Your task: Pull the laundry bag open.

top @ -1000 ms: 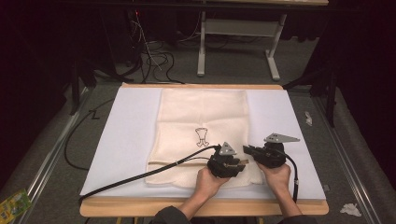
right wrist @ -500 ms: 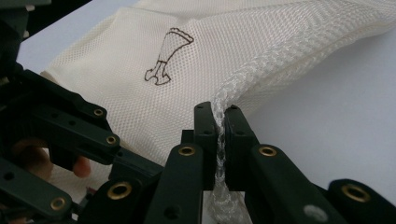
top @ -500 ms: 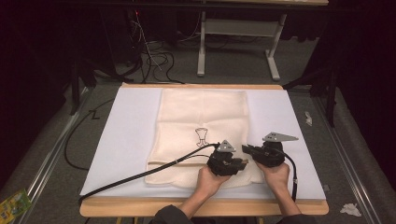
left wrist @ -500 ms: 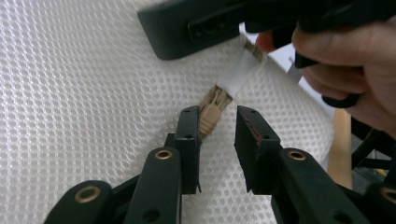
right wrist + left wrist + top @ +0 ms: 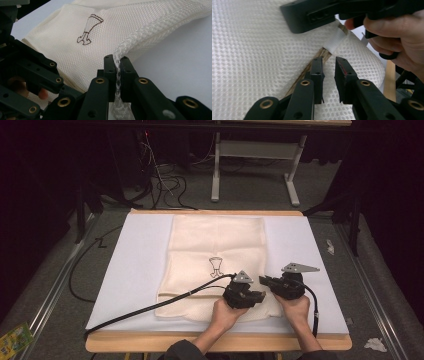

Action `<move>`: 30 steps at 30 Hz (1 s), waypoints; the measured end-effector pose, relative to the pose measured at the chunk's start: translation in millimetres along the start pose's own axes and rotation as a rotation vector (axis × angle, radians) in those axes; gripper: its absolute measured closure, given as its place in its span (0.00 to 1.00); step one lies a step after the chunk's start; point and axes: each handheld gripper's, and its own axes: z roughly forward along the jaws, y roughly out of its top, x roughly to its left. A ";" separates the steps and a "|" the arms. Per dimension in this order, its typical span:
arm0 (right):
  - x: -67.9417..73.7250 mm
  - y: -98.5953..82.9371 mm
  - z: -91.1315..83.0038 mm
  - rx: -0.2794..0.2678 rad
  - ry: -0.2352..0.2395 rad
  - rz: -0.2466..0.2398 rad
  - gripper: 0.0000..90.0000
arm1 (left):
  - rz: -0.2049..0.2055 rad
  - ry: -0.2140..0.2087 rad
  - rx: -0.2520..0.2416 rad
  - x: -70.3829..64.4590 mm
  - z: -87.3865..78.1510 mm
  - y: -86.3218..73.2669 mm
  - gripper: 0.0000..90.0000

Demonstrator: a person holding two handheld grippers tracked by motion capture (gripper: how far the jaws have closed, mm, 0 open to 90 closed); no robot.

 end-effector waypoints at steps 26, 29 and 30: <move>0.2 0.3 -0.1 -0.010 0.014 0.006 0.97 | 0.043 0.042 0.039 -1.9 5.0 0.0 0.74; -1.6 -0.2 -1.0 -0.009 0.013 0.012 0.97 | 0.039 0.023 0.033 -1.9 3.3 1.3 0.76; -2.2 0.0 -1.2 -0.012 0.012 0.006 0.97 | 0.040 0.023 0.033 -1.7 3.2 1.5 0.76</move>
